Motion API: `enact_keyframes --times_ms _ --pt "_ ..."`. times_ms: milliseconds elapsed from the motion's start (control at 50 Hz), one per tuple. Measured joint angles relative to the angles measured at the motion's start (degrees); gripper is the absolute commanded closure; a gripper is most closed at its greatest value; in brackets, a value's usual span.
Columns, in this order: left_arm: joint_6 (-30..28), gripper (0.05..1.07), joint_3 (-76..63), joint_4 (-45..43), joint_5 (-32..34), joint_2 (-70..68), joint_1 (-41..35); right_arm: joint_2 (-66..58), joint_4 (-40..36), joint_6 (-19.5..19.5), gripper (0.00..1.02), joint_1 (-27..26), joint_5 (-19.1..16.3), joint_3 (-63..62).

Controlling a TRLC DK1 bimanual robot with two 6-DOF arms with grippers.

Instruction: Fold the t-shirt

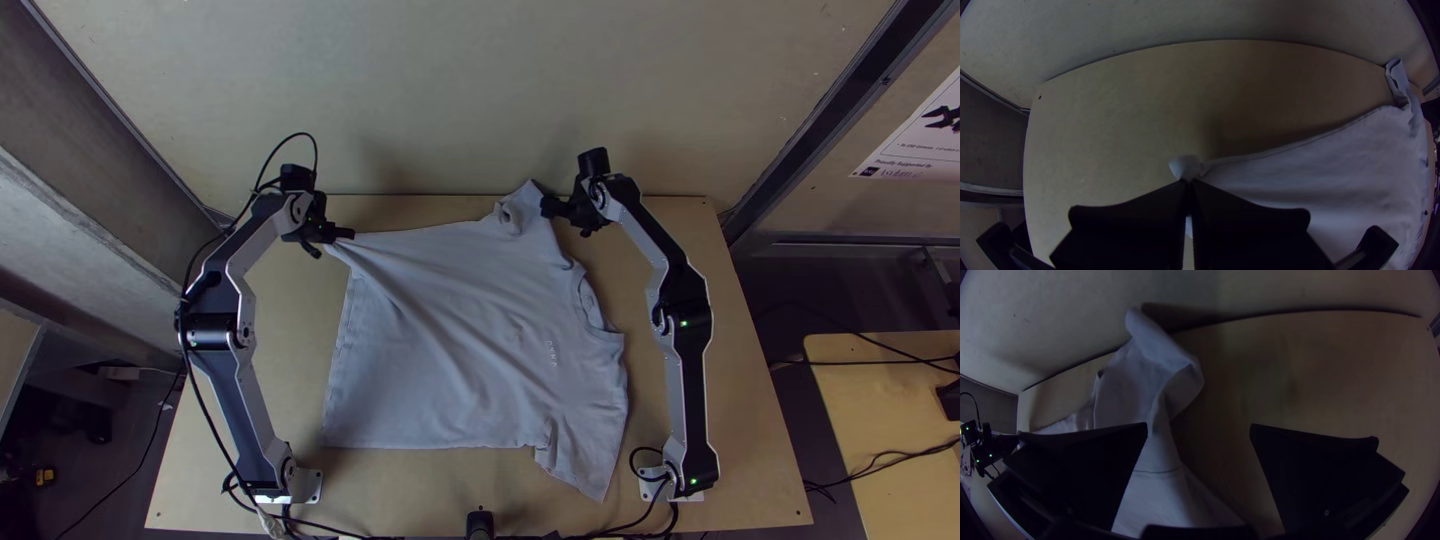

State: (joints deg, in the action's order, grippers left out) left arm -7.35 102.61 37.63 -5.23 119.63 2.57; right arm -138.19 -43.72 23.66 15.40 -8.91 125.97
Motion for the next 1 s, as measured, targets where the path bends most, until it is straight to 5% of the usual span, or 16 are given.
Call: enact_keyframes --times_ms 60,520,560,640,680,1000 --pt "-0.28 1.05 -1.27 -0.72 0.00 -0.61 0.46 -0.17 -0.44 0.37 0.22 0.57 -0.13 0.09" --pt "-0.66 1.05 -3.08 -1.60 0.00 -1.79 1.22 -5.22 -0.50 1.42 0.25 2.99 -0.07 4.72" --pt "-0.66 1.05 -3.08 -1.62 0.00 -1.79 1.16 -5.40 -0.50 1.44 0.35 3.04 -0.17 5.16" --pt "-0.63 1.05 -3.08 -1.79 -0.02 -1.79 0.90 -5.53 -0.28 1.42 0.83 3.37 -0.15 5.49" --pt "-0.63 1.05 -3.08 -1.84 -0.02 -1.79 0.72 -5.62 0.09 1.18 0.98 3.34 -0.15 5.49" --pt "-0.33 1.05 -3.08 -3.28 -0.22 -1.79 -0.72 -5.84 2.32 0.07 1.00 3.28 -0.15 5.49"
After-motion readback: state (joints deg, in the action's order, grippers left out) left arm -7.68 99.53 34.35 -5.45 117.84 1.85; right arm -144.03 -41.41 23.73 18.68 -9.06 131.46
